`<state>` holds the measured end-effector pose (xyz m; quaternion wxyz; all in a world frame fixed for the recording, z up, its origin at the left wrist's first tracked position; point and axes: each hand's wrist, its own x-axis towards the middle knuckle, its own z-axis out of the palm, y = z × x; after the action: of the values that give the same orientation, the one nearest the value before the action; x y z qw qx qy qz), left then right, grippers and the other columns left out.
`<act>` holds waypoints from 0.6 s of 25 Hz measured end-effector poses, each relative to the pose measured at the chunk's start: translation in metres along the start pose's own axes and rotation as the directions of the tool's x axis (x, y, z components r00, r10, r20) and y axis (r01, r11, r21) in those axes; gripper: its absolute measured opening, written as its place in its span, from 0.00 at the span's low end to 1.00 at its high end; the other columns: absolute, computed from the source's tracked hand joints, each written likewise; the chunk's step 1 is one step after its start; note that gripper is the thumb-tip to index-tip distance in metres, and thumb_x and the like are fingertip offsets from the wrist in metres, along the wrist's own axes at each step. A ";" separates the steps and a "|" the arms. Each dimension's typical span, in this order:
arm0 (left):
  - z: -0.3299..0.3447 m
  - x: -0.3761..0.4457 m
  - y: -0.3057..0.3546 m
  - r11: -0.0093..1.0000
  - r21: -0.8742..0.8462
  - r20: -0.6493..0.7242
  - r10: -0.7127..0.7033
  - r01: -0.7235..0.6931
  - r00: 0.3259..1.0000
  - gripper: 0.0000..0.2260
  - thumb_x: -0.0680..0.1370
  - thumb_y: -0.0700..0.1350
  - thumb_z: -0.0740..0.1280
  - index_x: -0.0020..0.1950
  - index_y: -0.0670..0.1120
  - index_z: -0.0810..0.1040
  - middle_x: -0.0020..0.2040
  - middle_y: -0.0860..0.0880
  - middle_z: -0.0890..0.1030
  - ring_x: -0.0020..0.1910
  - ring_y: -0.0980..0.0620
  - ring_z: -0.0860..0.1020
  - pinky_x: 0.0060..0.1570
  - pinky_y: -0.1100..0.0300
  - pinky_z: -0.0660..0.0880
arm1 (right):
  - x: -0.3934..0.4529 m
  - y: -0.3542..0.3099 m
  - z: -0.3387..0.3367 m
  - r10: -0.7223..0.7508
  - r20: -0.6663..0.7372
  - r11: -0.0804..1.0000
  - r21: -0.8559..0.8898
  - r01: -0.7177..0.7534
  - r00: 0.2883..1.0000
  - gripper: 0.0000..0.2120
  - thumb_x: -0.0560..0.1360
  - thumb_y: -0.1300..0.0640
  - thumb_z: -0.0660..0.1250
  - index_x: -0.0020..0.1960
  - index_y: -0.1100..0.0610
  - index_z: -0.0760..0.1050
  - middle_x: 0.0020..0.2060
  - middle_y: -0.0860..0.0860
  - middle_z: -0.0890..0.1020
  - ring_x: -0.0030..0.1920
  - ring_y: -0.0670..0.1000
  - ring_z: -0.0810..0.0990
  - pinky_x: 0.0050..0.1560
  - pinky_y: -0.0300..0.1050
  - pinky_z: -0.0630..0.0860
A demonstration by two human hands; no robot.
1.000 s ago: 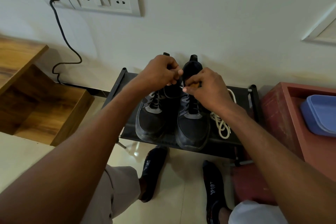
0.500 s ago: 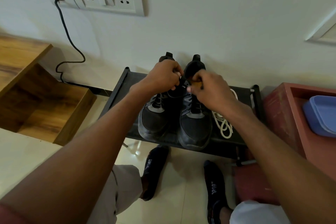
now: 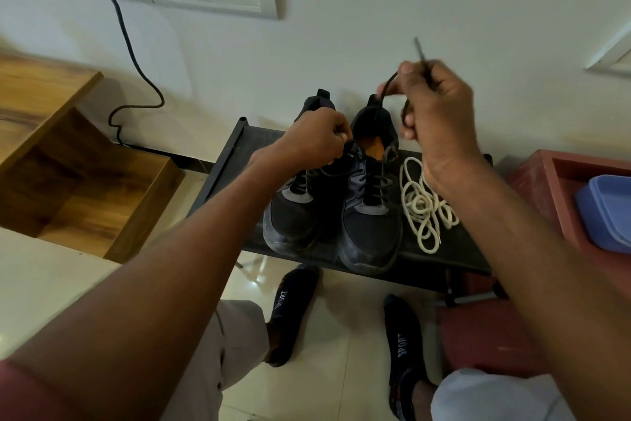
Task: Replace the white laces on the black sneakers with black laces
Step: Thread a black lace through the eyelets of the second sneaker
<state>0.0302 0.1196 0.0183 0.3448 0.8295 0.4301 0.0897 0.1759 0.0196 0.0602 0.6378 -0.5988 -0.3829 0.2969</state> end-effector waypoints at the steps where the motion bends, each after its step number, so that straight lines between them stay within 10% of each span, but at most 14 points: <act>1: 0.000 0.000 0.001 1.000 -0.006 0.009 -0.001 0.001 1.000 0.10 0.82 0.37 0.61 0.55 0.44 0.82 0.44 0.45 0.85 0.39 0.49 0.84 0.44 0.57 0.80 | -0.002 0.004 -0.001 0.123 0.033 0.991 -0.050 -0.121 0.992 0.09 0.86 0.53 0.64 0.53 0.58 0.77 0.45 0.60 0.86 0.26 0.43 0.70 0.25 0.39 0.66; 6: -0.001 0.000 0.007 0.996 -0.064 0.038 -0.066 0.068 0.997 0.18 0.76 0.30 0.56 0.55 0.44 0.81 0.46 0.44 0.85 0.41 0.48 0.84 0.42 0.56 0.81 | -0.002 0.039 -0.001 0.324 0.053 0.890 -0.356 -0.286 0.944 0.09 0.84 0.53 0.66 0.52 0.58 0.80 0.34 0.50 0.79 0.33 0.46 0.76 0.34 0.42 0.71; 11: -0.011 -0.007 0.013 0.957 -0.283 0.174 -0.018 0.068 0.985 0.22 0.76 0.28 0.56 0.54 0.47 0.85 0.47 0.48 0.84 0.43 0.54 0.81 0.40 0.60 0.77 | 0.005 0.012 -0.004 0.126 0.162 0.940 0.295 -0.169 0.979 0.09 0.85 0.54 0.65 0.52 0.56 0.82 0.34 0.49 0.71 0.33 0.45 0.66 0.31 0.41 0.65; 15: -0.012 -0.006 0.011 0.949 -0.313 0.203 0.023 0.042 0.979 0.06 0.81 0.40 0.68 0.53 0.42 0.84 0.42 0.55 0.85 0.47 0.53 0.83 0.47 0.57 0.80 | 0.004 0.006 -0.007 0.047 0.184 0.978 0.194 -0.083 0.982 0.11 0.85 0.51 0.65 0.53 0.56 0.84 0.37 0.50 0.75 0.36 0.47 0.67 0.33 0.42 0.65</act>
<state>0.0284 0.1167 0.0353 0.5156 0.7665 0.3764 0.0699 0.1841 0.0196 0.0548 0.6479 -0.5147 -0.3866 0.4072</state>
